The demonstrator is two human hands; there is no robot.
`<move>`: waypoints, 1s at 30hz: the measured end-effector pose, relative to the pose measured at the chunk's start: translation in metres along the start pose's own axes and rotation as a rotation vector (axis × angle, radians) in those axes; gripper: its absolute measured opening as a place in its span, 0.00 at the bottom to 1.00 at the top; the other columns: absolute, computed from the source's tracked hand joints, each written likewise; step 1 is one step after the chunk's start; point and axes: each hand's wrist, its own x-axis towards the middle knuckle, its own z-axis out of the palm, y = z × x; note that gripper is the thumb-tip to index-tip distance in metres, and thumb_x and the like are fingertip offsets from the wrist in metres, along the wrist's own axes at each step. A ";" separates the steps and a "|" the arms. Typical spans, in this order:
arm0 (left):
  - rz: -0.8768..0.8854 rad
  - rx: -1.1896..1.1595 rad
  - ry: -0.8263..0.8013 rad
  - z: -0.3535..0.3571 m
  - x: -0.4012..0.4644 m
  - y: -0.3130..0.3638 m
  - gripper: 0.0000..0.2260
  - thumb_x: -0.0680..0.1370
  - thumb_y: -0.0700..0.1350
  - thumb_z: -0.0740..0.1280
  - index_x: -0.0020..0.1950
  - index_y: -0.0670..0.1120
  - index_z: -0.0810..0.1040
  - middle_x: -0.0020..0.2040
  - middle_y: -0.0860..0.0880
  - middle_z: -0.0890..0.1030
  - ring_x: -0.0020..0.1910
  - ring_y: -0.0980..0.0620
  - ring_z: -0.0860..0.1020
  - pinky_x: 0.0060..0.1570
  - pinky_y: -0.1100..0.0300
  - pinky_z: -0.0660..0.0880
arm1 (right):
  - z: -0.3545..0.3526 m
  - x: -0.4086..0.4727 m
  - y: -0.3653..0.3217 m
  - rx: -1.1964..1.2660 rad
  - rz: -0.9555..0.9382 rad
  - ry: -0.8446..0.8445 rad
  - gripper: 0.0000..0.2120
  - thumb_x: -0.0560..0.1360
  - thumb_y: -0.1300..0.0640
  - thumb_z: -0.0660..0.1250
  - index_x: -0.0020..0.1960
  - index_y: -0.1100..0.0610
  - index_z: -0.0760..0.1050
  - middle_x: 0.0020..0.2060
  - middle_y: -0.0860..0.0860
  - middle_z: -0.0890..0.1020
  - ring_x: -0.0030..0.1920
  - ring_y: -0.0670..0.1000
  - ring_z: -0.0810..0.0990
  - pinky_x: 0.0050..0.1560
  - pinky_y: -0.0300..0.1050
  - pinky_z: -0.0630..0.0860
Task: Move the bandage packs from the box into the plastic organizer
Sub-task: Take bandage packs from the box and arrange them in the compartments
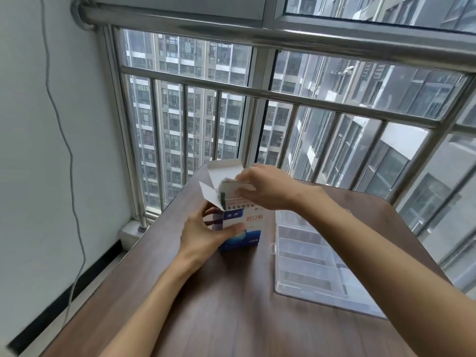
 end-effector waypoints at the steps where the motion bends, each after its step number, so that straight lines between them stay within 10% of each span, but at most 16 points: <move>1: -0.001 -0.003 0.006 0.001 0.000 -0.001 0.32 0.56 0.57 0.79 0.57 0.53 0.76 0.50 0.58 0.83 0.52 0.60 0.80 0.51 0.55 0.79 | 0.002 0.000 0.002 0.033 -0.006 0.059 0.11 0.80 0.54 0.60 0.57 0.54 0.77 0.47 0.48 0.79 0.48 0.51 0.78 0.50 0.46 0.76; 8: 0.137 0.139 0.194 0.001 -0.010 0.012 0.53 0.59 0.61 0.78 0.76 0.54 0.52 0.69 0.56 0.62 0.69 0.59 0.63 0.67 0.67 0.61 | 0.005 -0.022 0.015 0.553 0.129 0.489 0.10 0.80 0.61 0.59 0.58 0.62 0.74 0.46 0.56 0.81 0.44 0.55 0.80 0.44 0.48 0.80; 13: 0.553 0.214 0.403 0.015 -0.038 0.040 0.13 0.72 0.52 0.68 0.52 0.50 0.71 0.45 0.54 0.73 0.41 0.56 0.73 0.41 0.62 0.71 | 0.028 -0.092 0.038 1.014 0.443 0.487 0.07 0.80 0.59 0.59 0.55 0.51 0.74 0.45 0.50 0.80 0.43 0.48 0.79 0.41 0.37 0.78; 18: 0.312 0.561 -0.060 0.062 -0.049 0.054 0.06 0.76 0.56 0.66 0.46 0.55 0.78 0.29 0.59 0.74 0.29 0.60 0.73 0.34 0.63 0.73 | 0.060 -0.131 0.054 1.240 0.655 0.371 0.11 0.79 0.58 0.62 0.57 0.61 0.77 0.43 0.53 0.84 0.39 0.47 0.83 0.44 0.40 0.79; 24: -0.029 0.121 -0.298 0.085 -0.032 0.077 0.17 0.78 0.60 0.59 0.50 0.52 0.83 0.42 0.56 0.84 0.42 0.61 0.80 0.44 0.60 0.77 | 0.046 -0.143 0.049 1.529 0.558 0.240 0.12 0.75 0.59 0.66 0.58 0.60 0.74 0.46 0.57 0.84 0.40 0.49 0.83 0.41 0.38 0.79; 30: -0.335 -0.329 -0.357 0.107 -0.011 0.096 0.11 0.82 0.43 0.59 0.45 0.47 0.80 0.41 0.49 0.84 0.43 0.53 0.81 0.46 0.62 0.78 | 0.029 -0.125 0.054 1.321 0.604 0.258 0.10 0.73 0.54 0.70 0.51 0.59 0.78 0.44 0.55 0.85 0.43 0.50 0.84 0.40 0.40 0.80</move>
